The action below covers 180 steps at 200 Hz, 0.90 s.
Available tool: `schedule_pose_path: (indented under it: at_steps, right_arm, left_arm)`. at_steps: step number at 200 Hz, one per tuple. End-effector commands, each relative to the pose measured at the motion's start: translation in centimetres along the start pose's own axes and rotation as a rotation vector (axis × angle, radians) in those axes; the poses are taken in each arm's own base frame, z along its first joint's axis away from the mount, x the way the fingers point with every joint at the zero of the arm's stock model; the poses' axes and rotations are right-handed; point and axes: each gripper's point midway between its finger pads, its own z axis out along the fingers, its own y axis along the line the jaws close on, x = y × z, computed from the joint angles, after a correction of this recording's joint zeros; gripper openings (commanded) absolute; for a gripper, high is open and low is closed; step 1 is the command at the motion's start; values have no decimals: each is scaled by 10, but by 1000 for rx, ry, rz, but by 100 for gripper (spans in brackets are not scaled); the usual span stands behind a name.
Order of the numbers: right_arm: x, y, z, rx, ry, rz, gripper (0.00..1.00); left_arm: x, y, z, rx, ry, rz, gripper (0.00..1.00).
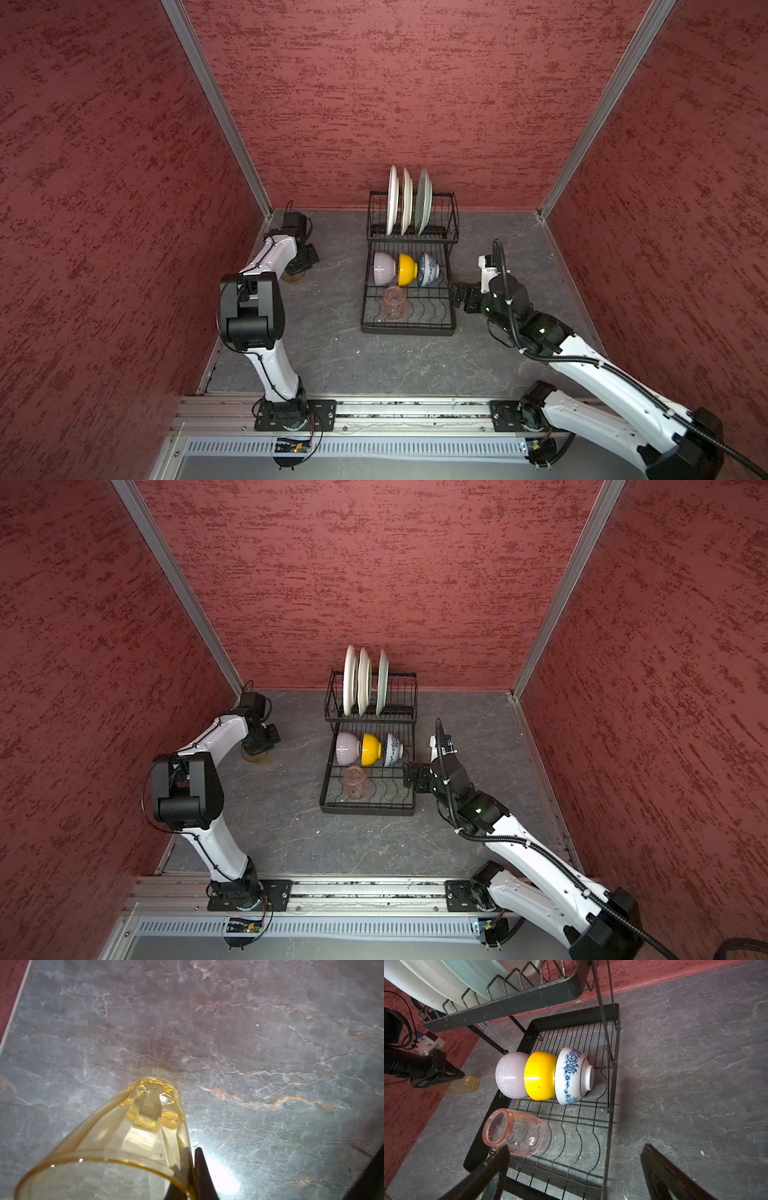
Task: Unload the mixed dishes from the dish rack
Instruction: 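Carry the amber glass with the left gripper and stand it beside the rack, then open the left gripper and lift away while the right gripper reaches to the pink glass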
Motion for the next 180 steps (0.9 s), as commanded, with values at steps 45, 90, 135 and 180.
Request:
schedule_pose_path:
  at_steps: [45, 90, 135, 180]
  right_arm:
    - [20, -4, 9, 12, 83, 1, 99]
    - [21, 10, 15, -59, 93, 51, 99]
    - [22, 18, 24, -101, 93, 116, 99]
    - [26, 44, 30, -230, 98, 130, 99]
  left_arm:
    - [-5, 1, 6, -32, 5, 68, 50]
    - [-21, -1, -40, 10, -176, 61, 87]
    - [-22, 2, -79, 28, -275, 47, 99]
    - [5, -16, -112, 195, -379, -11, 99]
